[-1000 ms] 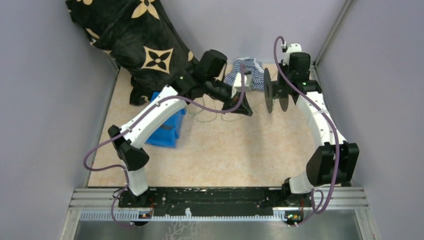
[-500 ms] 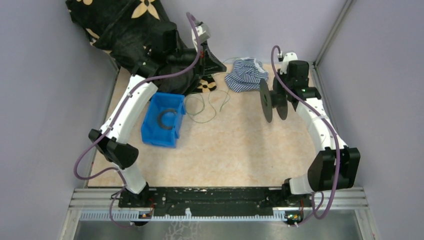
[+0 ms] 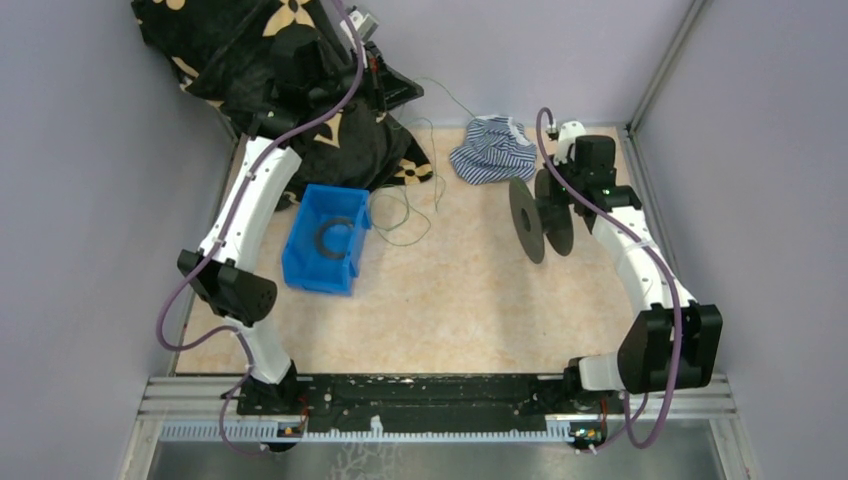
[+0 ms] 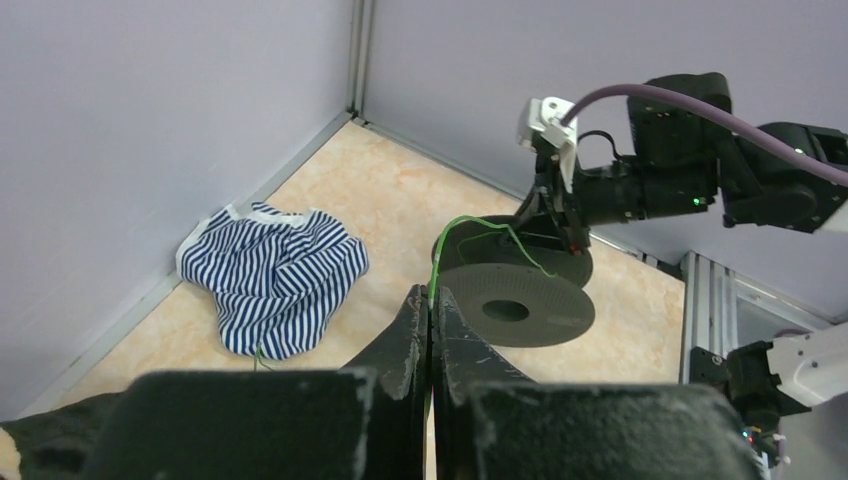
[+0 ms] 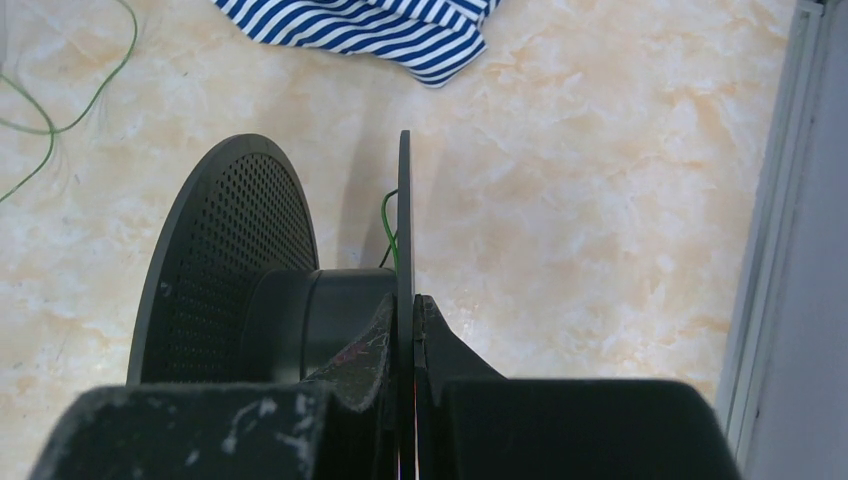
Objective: Wrap the cables
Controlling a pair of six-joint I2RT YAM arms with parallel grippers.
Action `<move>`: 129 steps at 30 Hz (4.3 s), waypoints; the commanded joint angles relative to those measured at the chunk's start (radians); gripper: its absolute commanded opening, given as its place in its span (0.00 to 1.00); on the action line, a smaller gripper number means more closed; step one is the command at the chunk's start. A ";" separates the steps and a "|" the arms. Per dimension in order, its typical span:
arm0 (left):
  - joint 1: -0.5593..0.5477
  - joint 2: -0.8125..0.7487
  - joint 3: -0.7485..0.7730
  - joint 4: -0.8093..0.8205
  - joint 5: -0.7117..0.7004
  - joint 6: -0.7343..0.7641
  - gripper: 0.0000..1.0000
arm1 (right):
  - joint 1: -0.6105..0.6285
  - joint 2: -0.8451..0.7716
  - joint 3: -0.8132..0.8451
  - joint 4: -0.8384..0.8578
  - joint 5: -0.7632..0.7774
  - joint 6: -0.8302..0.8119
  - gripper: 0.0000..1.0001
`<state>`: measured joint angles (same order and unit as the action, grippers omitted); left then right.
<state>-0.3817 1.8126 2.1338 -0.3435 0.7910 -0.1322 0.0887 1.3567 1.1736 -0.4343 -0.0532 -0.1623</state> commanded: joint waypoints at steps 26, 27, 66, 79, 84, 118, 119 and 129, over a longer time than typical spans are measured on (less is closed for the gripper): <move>0.043 0.202 0.074 0.081 -0.267 0.064 0.00 | 0.102 -0.158 0.029 -0.090 -0.325 -0.092 0.00; 0.045 0.208 0.068 0.081 -0.278 0.074 0.00 | 0.103 -0.159 0.037 -0.095 -0.336 -0.092 0.00; -0.146 0.076 -0.565 0.134 -0.273 0.527 0.00 | 0.018 0.009 0.524 -0.071 -0.201 0.374 0.00; -0.323 0.056 -0.635 0.103 -0.234 0.600 0.00 | 0.000 -0.002 0.465 0.022 -0.055 0.379 0.00; -0.377 0.045 -0.631 0.056 -0.212 0.644 0.00 | -0.001 -0.005 0.429 0.064 -0.002 0.350 0.00; -0.553 0.075 -0.236 -0.188 -0.208 0.703 0.00 | -0.003 -0.065 0.163 0.212 0.199 0.160 0.00; -0.553 0.080 -0.220 -0.187 -0.216 0.696 0.00 | -0.003 -0.067 0.155 0.210 0.195 0.159 0.00; -0.550 0.123 -0.115 -0.129 -0.365 0.619 0.00 | 0.000 -0.093 0.082 0.180 0.148 0.165 0.00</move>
<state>-0.9318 1.9030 1.9629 -0.5079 0.4911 0.5289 0.0887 1.3392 1.2556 -0.3374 0.1120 0.0074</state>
